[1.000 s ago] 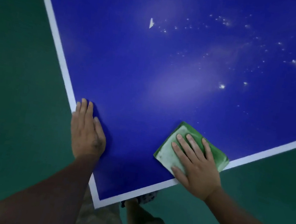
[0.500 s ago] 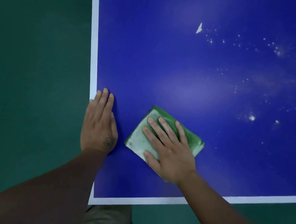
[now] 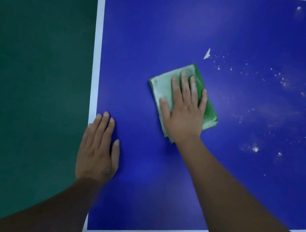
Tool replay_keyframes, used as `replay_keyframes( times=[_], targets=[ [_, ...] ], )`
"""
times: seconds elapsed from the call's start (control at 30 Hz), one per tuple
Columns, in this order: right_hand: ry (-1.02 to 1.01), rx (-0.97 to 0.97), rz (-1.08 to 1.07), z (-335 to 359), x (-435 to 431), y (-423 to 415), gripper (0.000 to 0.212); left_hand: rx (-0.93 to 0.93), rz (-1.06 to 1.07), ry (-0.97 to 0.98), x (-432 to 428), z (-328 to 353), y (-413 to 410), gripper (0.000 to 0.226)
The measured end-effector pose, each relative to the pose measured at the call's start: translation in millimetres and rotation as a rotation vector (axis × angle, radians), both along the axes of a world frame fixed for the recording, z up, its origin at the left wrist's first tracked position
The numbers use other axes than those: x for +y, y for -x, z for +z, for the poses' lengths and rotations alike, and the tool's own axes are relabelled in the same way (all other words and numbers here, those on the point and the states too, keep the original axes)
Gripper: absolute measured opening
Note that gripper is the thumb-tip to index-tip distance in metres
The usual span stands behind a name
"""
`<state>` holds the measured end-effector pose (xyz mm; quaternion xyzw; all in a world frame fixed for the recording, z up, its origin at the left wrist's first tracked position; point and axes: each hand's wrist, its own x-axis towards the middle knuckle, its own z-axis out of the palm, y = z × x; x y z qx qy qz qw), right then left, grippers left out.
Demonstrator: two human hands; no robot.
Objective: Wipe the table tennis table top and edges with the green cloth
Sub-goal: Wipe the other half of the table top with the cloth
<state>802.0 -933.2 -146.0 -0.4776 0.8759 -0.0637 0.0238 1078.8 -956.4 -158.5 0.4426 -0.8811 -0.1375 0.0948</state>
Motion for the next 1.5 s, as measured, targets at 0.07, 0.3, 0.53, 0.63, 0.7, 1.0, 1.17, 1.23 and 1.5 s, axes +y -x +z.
replay_keyframes(
  times=[0.07, 0.3, 0.53, 0.63, 0.7, 1.0, 1.17, 1.23, 1.5],
  targets=[
    [0.009, 0.005, -0.011, 1, 15, -31, 0.071, -0.006, 0.009, -0.023, 0, 1, 0, 0.061],
    [-0.034, -0.058, 0.102, -2, 13, -111, 0.072, -0.042, 0.001, -0.071, -1, 1, -2, 0.058],
    [0.047, -0.051, 0.216, 0, -66, -28, 0.072, -0.059, 0.001, -0.102, -3, 4, -2, 0.062],
    [0.021, -0.018, 0.156, 6, -83, 39, 0.071, -0.060, 0.012, -0.110, -3, 6, -1, 0.061],
    [-0.028, -0.018, -0.020, 11, -94, 80, 0.072, -0.039, 0.018, -0.115, -2, 7, 0, 0.060],
    [-0.036, 0.014, -0.397, 10, -119, 14, 0.073, -0.009, 0.008, -0.077, 0, 1, -1, 0.060],
    [-0.024, -0.002, -0.004, 7, -81, -35, 0.073, 0.013, 0.024, -0.054, 0, -1, 0, 0.059],
    [-0.028, 0.002, 0.118, 8, -68, -4, 0.072, 0.016, 0.017, -0.047, 0, -2, -1, 0.059],
    [-0.049, -0.044, -0.381, 16, -78, 107, 0.070, 0.022, 0.009, -0.029, 2, -6, -1, 0.059]
  ],
)
